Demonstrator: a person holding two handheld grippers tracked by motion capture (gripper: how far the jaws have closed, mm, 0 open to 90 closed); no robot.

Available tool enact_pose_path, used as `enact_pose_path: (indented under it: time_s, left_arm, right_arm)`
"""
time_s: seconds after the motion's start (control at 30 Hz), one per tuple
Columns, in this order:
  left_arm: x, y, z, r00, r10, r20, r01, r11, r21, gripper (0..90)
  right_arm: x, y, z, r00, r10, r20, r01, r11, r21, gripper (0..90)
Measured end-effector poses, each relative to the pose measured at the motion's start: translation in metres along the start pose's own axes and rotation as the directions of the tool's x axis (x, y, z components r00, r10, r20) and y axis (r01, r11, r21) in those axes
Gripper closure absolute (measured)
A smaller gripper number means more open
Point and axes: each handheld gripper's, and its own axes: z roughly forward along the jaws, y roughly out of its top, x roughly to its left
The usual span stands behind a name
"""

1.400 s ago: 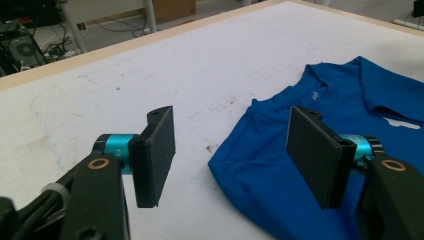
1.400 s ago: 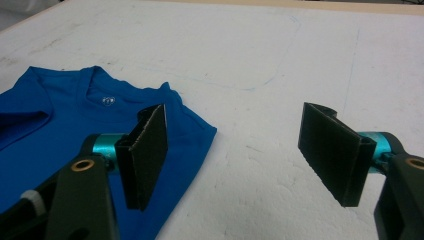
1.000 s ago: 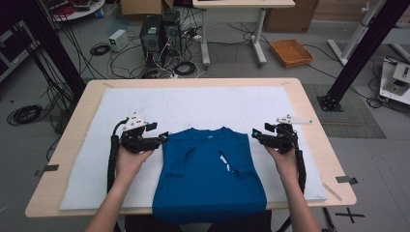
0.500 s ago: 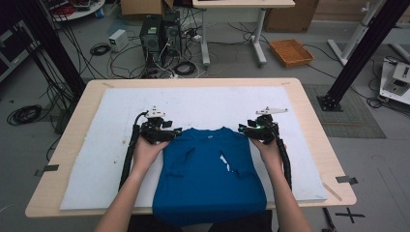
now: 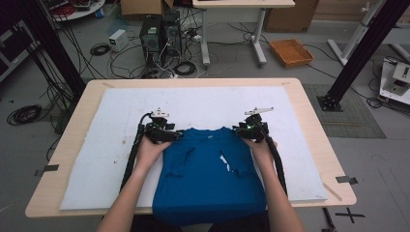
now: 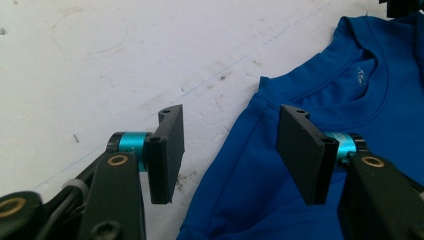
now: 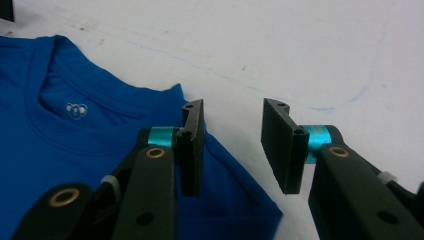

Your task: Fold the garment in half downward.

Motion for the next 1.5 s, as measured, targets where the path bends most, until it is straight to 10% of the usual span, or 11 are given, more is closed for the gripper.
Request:
enact_pose_path:
  time_s: [0.63, 0.83, 1.1, 1.5]
  left_arm:
    - [-0.005, 0.000, 0.003, 0.9927, 0.062, -0.104, -0.057, 0.9975, 0.041, 73.8]
    - [-0.002, 0.005, 0.005, 0.9972, 0.038, -0.065, -0.035, 0.9988, 0.034, 60.2]
    - [-0.010, 0.007, 0.014, 0.9935, 0.080, -0.082, -0.073, 0.9942, 0.079, 57.4]
    - [-0.019, 0.007, 0.014, 0.9917, 0.113, -0.062, -0.107, 0.9905, 0.086, 86.4]
  right_arm:
    - [0.009, 0.004, 0.013, 0.9959, -0.089, 0.018, 0.088, 0.994, 0.058, 88.5]
    - [-0.001, 0.005, 0.008, 0.9998, 0.015, 0.010, -0.015, 1.000, 0.009, 65.2]
    - [0.000, 0.003, 0.014, 0.9997, 0.024, 0.002, -0.025, 0.998, 0.052, 52.2]
    - [0.009, 0.004, 0.015, 0.9985, -0.055, -0.003, 0.055, 0.996, 0.066, 88.2]
